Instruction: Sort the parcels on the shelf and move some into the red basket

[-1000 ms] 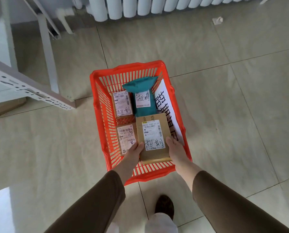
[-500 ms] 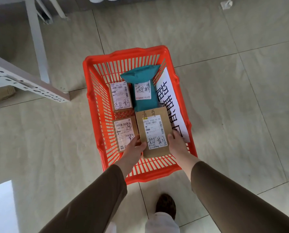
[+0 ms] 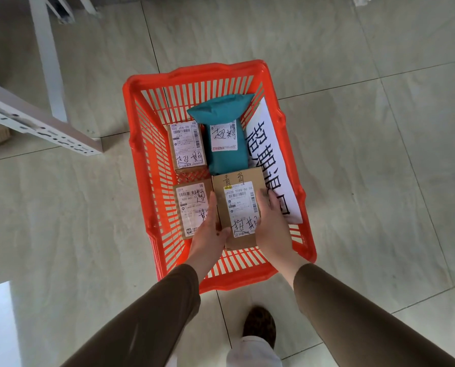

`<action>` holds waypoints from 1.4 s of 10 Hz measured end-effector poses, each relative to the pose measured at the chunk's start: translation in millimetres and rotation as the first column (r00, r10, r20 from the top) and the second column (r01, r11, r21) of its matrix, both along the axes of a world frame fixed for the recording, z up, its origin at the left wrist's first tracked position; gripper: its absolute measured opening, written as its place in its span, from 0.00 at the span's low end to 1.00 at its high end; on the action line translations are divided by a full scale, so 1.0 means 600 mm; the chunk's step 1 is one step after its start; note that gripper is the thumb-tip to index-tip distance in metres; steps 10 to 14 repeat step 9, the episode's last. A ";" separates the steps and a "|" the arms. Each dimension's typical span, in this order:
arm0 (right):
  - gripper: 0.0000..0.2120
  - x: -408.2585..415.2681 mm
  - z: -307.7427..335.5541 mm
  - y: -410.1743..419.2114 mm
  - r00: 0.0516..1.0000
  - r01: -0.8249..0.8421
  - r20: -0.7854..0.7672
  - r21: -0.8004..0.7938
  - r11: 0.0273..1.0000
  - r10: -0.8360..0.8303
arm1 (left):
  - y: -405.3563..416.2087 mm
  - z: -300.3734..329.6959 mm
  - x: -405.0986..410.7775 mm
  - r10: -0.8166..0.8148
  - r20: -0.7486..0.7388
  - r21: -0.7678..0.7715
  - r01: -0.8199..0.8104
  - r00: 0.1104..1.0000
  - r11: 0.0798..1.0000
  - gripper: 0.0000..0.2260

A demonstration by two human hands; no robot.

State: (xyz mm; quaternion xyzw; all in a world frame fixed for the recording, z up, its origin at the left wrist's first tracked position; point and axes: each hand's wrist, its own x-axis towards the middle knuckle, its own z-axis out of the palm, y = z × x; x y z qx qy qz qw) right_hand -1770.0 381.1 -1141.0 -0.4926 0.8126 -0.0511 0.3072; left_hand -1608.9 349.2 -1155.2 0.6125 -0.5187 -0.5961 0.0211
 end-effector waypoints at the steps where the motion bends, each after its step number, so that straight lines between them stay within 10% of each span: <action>1: 0.40 0.002 -0.002 -0.005 0.997 -0.071 -0.017 0.063 0.995 0.073 | -0.005 0.000 0.004 -0.090 0.052 -0.026 0.091 0.995 0.995 0.49; 14: 0.31 0.005 0.035 -0.022 0.951 0.083 0.287 0.113 0.990 -0.113 | -0.055 0.109 0.037 -0.206 0.104 0.006 0.207 0.973 0.978 0.43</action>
